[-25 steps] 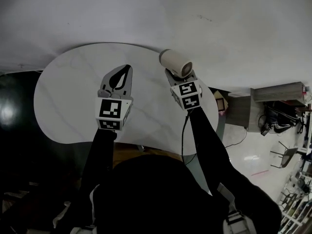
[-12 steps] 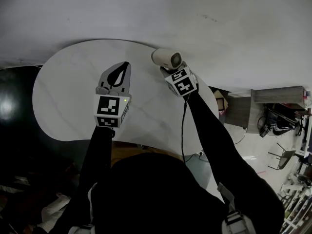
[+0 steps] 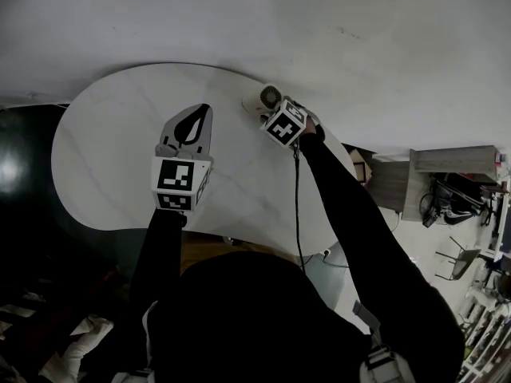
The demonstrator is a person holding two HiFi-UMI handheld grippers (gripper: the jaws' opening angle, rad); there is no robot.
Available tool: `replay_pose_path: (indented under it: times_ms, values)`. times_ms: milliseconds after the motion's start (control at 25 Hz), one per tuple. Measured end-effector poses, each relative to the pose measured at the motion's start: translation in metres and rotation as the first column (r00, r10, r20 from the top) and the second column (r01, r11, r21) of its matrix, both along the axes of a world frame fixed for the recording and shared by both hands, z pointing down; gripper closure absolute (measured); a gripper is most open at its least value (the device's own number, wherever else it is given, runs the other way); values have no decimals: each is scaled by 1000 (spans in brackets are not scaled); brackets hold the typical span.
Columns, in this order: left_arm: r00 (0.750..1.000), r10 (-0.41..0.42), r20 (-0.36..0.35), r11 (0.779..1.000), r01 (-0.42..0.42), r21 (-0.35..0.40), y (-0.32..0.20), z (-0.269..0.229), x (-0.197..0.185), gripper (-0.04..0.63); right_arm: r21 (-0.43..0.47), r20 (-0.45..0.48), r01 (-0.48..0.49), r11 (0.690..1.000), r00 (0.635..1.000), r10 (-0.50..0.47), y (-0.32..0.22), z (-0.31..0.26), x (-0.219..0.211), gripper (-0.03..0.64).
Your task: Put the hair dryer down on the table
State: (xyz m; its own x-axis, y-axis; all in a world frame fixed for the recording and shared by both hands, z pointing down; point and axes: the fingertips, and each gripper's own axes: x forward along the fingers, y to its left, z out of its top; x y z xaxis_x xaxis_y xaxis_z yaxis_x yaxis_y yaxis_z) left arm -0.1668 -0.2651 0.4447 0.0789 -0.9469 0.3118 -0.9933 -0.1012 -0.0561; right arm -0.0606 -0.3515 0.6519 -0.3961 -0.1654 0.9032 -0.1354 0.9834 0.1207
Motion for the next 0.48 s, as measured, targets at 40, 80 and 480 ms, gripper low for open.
replay_pose_path:
  times_ms: [40, 80, 480]
  values:
    - [1000, -1, -2, 1000, 1, -4, 1, 1, -1, 577, -2, -20, 6, 1000, 1000, -6, 2, 5, 1, 442]
    - [1000, -2, -5, 1000, 2, -7, 2, 2, -2, 577, -5, -37, 10, 1000, 999, -10, 3, 9, 2, 442]
    - [1000, -4, -27, 999, 3, -36, 6, 11, -10, 577, -35, -100, -1, 999, 995, -3, 12, 34, 10, 416]
